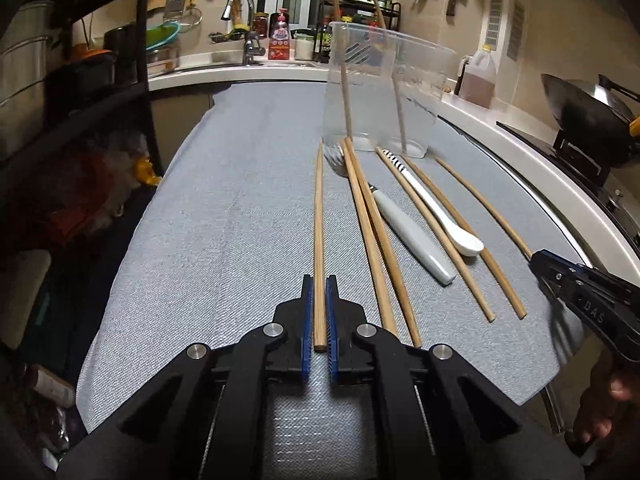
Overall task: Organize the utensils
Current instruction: 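Close the left tool on a chopstick while the right tool grasps another chopstick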
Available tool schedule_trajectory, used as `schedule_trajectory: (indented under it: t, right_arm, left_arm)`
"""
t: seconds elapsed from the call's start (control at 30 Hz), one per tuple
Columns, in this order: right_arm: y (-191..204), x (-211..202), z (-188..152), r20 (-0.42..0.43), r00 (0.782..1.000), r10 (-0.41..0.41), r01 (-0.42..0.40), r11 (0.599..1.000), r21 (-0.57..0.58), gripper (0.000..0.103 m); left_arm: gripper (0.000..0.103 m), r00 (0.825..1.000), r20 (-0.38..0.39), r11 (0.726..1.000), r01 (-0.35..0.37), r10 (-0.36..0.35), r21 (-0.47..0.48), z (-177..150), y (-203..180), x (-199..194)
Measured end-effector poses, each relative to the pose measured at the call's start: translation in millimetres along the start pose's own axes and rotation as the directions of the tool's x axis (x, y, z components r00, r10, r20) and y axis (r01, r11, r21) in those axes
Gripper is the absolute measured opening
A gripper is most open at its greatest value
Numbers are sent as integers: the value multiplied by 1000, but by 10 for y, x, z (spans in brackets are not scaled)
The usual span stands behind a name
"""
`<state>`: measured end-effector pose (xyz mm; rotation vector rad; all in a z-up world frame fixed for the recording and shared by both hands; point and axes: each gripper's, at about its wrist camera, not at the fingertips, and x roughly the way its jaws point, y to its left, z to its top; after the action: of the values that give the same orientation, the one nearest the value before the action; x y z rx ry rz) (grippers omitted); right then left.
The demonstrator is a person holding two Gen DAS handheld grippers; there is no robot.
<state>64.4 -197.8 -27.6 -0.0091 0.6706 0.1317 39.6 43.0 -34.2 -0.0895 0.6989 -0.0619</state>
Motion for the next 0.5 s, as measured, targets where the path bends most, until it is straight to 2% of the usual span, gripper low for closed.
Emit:
schedule_trajectory:
  t: [0.5]
  right_arm:
    - [35, -5, -11, 6, 1000, 1, -1, 1000, -5, 6]
  left_arm:
    - [6, 1000, 17, 999, -19, 18, 30, 16, -53, 16]
